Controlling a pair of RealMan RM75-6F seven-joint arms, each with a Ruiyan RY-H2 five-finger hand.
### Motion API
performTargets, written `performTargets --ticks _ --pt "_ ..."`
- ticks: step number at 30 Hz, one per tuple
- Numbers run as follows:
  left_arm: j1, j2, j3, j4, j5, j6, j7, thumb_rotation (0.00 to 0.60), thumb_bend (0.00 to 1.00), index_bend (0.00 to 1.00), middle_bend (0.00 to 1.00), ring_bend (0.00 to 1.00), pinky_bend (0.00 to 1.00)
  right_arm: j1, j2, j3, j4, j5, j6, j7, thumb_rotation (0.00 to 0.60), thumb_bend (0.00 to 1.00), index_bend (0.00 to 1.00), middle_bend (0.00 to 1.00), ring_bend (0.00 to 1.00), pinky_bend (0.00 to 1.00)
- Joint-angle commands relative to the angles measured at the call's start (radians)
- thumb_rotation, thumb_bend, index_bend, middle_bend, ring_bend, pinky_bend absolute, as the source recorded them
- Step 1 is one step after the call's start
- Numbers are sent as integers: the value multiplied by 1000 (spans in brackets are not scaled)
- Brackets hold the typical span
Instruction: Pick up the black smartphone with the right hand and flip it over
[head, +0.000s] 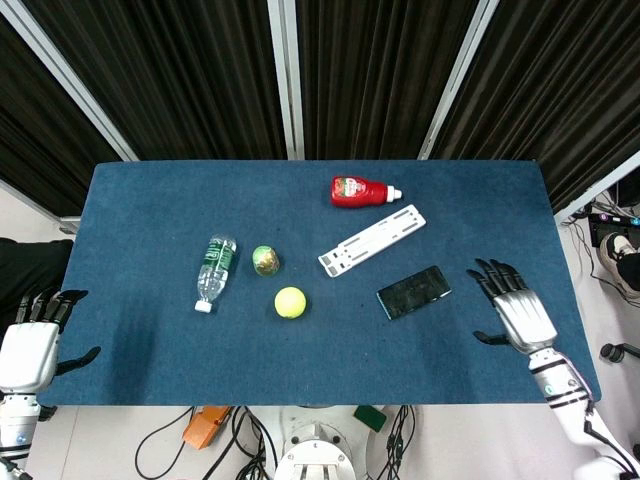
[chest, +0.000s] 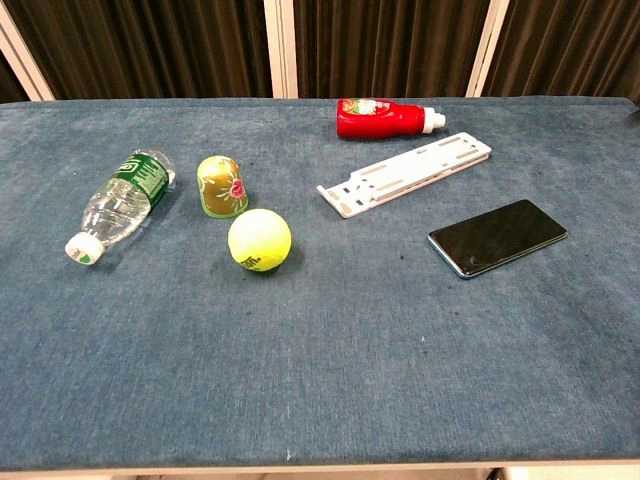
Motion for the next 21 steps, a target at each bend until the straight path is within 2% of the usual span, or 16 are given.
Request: performTargets --ticks 1,10,16,21 --pt "3 7 -1 -7 -4 3 5 600 102 189 192 110 0 105 -108 28 79 29 -139 -77 600 101 230 104 0 121" --pt "4 18 -5 -29 -21 -8 23 600 102 189 192 109 0 202 -257 43 246 65 -258 -92 600 173 306 104 0 121" --pt "-2 21 -8 -42 -27 -17 39 600 102 189 192 110 0 226 -293 38 307 64 -270 -62 600 198 324 104 0 121" --pt "-7 23 -11 -50 -29 -24 49 600 101 188 192 110 0 241 -305 34 335 65 -280 -43 600 267 347 104 0 121"
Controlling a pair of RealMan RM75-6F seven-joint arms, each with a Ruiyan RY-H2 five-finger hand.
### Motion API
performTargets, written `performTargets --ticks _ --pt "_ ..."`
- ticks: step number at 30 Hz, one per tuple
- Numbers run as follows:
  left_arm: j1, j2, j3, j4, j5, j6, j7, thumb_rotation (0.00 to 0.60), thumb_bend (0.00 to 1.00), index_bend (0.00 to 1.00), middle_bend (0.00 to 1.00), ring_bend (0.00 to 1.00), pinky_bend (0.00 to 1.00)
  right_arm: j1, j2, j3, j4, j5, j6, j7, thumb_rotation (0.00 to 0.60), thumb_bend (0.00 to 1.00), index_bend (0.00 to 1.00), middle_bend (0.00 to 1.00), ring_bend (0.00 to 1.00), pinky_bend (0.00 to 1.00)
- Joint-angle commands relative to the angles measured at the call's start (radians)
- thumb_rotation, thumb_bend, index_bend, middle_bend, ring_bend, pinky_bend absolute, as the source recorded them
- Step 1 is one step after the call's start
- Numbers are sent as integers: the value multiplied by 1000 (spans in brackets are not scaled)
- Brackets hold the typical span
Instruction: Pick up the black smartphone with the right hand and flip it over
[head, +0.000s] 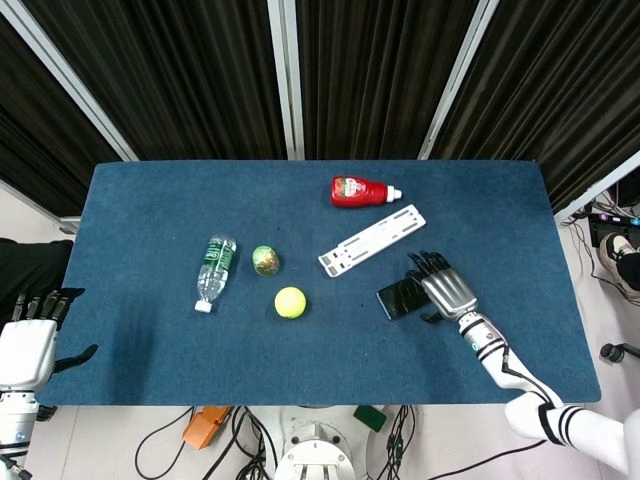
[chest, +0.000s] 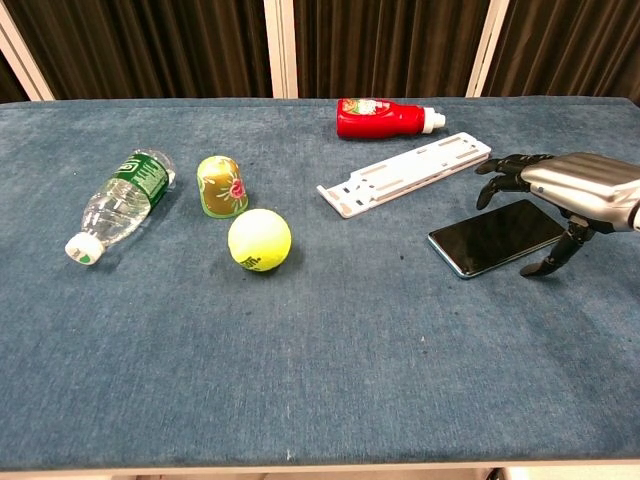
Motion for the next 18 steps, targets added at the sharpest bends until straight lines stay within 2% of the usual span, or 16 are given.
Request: performTargets --ticks 1,10,15,18 --pt "-2 0 -1 -3 -1 -3 4 600 102 188 192 110 0 7 -6 -4 14 0 -5 11 600 288 351 105 0 121" --pt "-9 -3 -3 -8 -7 -15 14 600 102 189 192 110 0 25 -26 -18 62 0 -18 37 600 336 382 110 0 121" --pt "-12 -1 -4 -11 -11 -19 18 600 102 188 192 110 0 40 -29 -23 73 1 -35 47 600 464 396 117 0 122" --pt "-12 0 -5 -13 -12 -18 19 600 102 189 192 110 0 51 -26 -24 71 6 -52 48 600 614 402 121 0 122"
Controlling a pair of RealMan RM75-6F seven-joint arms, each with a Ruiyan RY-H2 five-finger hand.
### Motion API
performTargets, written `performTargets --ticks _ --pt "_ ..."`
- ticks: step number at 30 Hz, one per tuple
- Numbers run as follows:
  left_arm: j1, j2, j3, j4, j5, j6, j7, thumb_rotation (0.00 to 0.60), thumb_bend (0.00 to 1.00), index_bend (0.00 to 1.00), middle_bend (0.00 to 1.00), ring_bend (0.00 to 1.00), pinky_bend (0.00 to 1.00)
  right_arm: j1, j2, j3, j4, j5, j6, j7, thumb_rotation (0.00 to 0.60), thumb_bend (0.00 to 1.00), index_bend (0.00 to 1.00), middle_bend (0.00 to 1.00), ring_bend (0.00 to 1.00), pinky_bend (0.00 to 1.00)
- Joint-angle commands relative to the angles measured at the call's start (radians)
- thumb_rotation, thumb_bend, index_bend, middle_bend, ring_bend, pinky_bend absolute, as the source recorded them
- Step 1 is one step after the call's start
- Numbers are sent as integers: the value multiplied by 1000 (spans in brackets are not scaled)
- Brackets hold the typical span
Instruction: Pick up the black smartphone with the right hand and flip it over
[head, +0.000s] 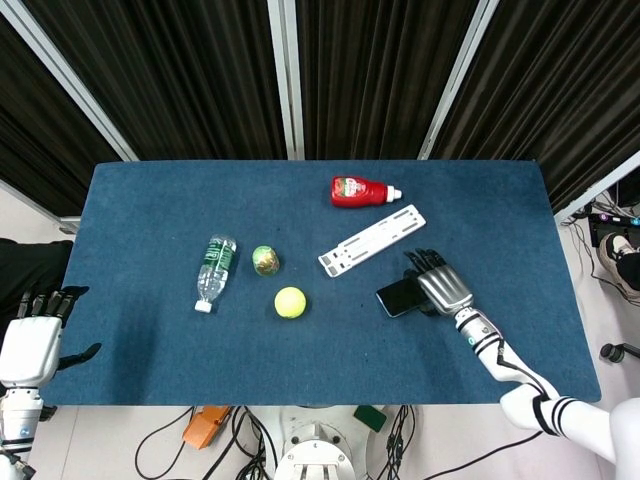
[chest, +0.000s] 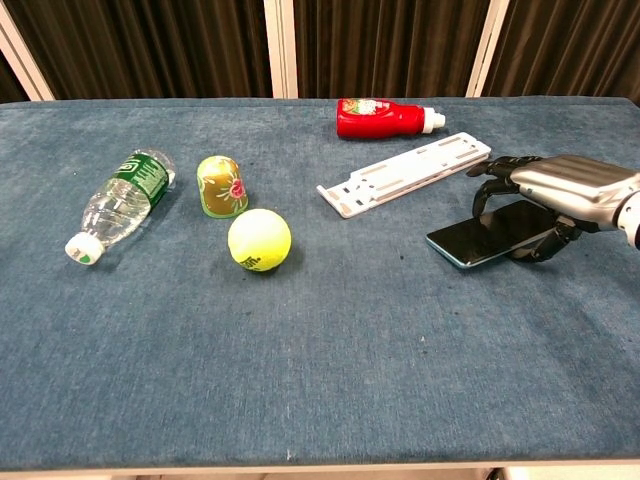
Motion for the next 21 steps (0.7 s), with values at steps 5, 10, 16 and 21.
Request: performTargets --ticks 5,10,16,21 --pt "0 2 0 1 -3 0 -1 600 102 189 192 110 0 23 18 0 -17 11 -30 -7 600 805 415 134 0 122" --pt "0 3 0 5 -5 -1 -6 600 102 189 192 110 0 36 49 -5 -57 22 -56 -37 600 902 446 155 6 125" --pt "2 1 1 16 -6 -1 -16 600 101 189 192 110 0 29 133 -23 -172 59 -91 -83 600 928 495 180 24 131" --pt "-1 -3 -1 29 -9 -6 -28 600 102 189 192 110 0 28 204 -25 -277 138 -136 -155 600 930 506 191 34 132"
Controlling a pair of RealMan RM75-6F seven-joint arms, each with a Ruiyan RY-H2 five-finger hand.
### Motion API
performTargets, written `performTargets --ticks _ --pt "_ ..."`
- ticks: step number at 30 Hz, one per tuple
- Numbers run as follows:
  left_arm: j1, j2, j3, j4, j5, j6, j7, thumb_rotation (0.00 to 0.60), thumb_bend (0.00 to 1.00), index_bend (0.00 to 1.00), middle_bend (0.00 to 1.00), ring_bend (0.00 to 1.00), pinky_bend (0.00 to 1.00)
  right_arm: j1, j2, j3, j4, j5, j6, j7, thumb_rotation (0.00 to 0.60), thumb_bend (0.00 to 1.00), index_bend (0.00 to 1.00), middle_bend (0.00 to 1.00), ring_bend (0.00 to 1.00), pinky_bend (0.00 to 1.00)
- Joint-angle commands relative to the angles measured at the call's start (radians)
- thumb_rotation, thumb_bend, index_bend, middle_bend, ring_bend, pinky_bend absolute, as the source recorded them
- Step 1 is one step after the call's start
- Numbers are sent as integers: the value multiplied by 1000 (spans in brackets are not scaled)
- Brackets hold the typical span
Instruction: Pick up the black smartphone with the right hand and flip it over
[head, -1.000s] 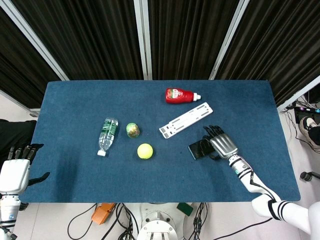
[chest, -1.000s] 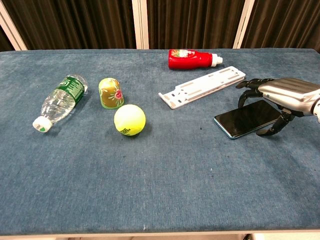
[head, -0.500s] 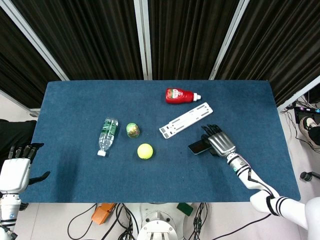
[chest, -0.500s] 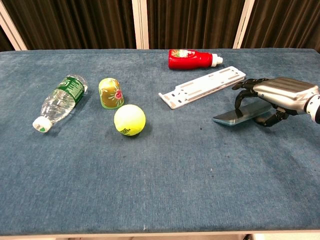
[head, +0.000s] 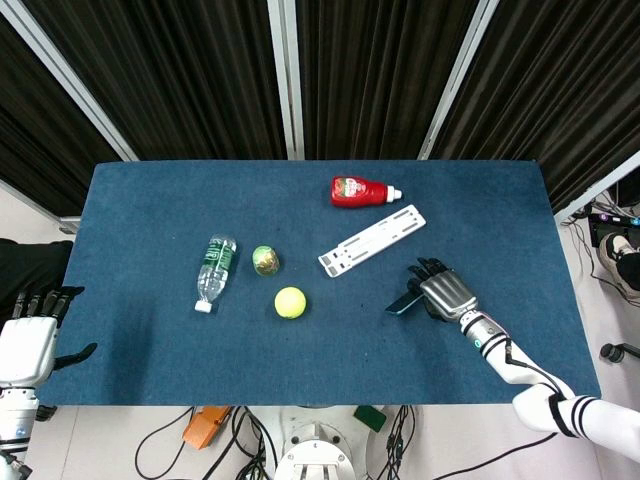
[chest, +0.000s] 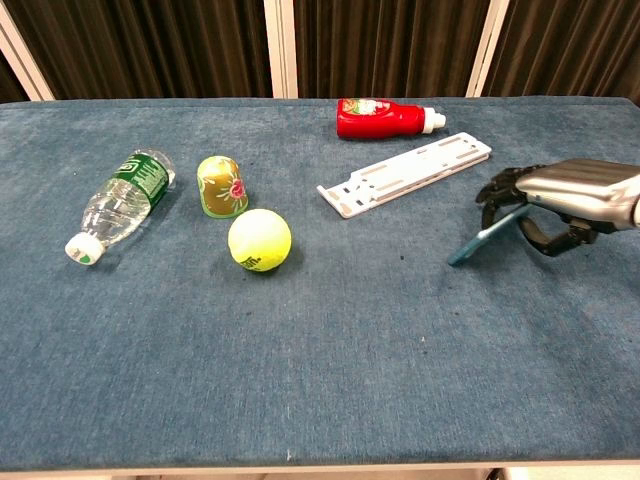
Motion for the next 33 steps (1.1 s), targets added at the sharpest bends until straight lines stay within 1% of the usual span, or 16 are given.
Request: performTargets --ticks 1,4,6,9,11,14,18,22,28,33 --pt "-4 -3 -2 4 1 -4 -5 600 102 189 192 110 0 2 45 3 -67 73 -35 -70 600 930 502 191 34 132" --pt "-8 -6 -2 7 7 -6 -7 600 101 189 192 110 0 13 31 22 -75 112 -33 -111 600 928 456 191 34 132" --pt "-9 -6 -2 7 9 -5 -6 600 101 189 192 110 0 22 17 32 -70 128 -29 -134 600 925 371 191 34 132" --pt "-7 -4 -3 7 7 0 -6 600 102 188 192 110 0 37 -7 46 -61 151 -27 -166 600 925 200 190 34 133" --pt "-5 -3 -2 7 6 2 -6 600 102 188 192 110 0 46 -21 53 -56 162 -27 -177 600 925 133 190 34 133" --pt "-3 -1 -1 5 5 3 -7 600 101 189 192 110 0 58 -36 58 -48 172 -32 -182 600 925 78 190 34 133" --pt "-1 0 0 6 5 5 -9 600 102 189 192 110 0 67 -40 61 -50 183 -43 -169 600 925 42 187 34 133" --pt "-3 0 -2 8 5 3 -10 600 102 189 192 110 0 65 -50 64 -31 178 -17 -160 600 925 2 174 31 133" --pt "-6 0 -4 7 8 5 -9 600 101 188 192 110 0 55 -62 68 -6 160 29 -136 600 877 0 143 12 133" --pt "-8 1 -5 5 9 4 -8 600 102 189 192 110 0 37 -44 67 -19 137 76 -124 600 855 0 131 4 133"
